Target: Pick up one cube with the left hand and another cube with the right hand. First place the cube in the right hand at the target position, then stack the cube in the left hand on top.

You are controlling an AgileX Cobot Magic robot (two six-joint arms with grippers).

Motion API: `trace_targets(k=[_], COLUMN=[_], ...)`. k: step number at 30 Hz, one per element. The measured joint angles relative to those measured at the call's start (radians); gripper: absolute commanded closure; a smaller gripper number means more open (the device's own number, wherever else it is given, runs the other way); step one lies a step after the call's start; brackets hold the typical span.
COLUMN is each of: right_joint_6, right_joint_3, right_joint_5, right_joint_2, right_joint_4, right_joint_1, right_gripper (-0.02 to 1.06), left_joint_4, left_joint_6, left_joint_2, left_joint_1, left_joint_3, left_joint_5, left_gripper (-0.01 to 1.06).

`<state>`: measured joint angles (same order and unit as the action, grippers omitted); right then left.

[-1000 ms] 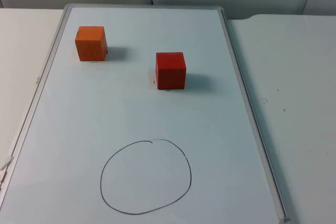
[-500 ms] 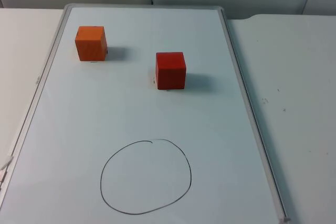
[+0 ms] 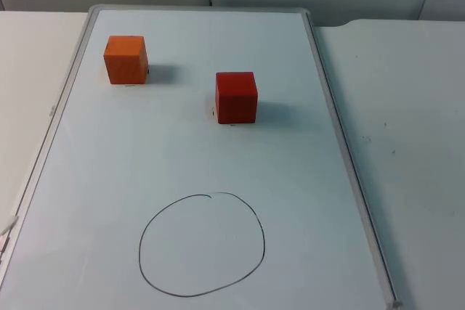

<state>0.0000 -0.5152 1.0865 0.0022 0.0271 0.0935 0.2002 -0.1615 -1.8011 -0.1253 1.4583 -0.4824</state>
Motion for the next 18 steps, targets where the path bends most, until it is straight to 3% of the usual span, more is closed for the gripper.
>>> trace_targets(k=[8,18], right_joint_6=[0.0,0.0], right_joint_3=[0.0,0.0], right_joint_5=[0.0,0.0], right_joint_2=[0.0,0.0], right_joint_4=[0.0,0.0], right_joint_1=[0.0,0.0], right_gripper=[-0.01,-0.01], left_joint_4=[0.0,0.0], left_joint_6=[0.055,0.084], left_joint_2=[-0.265,-0.392], left_joint_1=[-0.048,-0.061], left_joint_3=[0.154,0.172], left_joint_5=[-0.049,-0.023], left_gripper=[0.0,0.0])
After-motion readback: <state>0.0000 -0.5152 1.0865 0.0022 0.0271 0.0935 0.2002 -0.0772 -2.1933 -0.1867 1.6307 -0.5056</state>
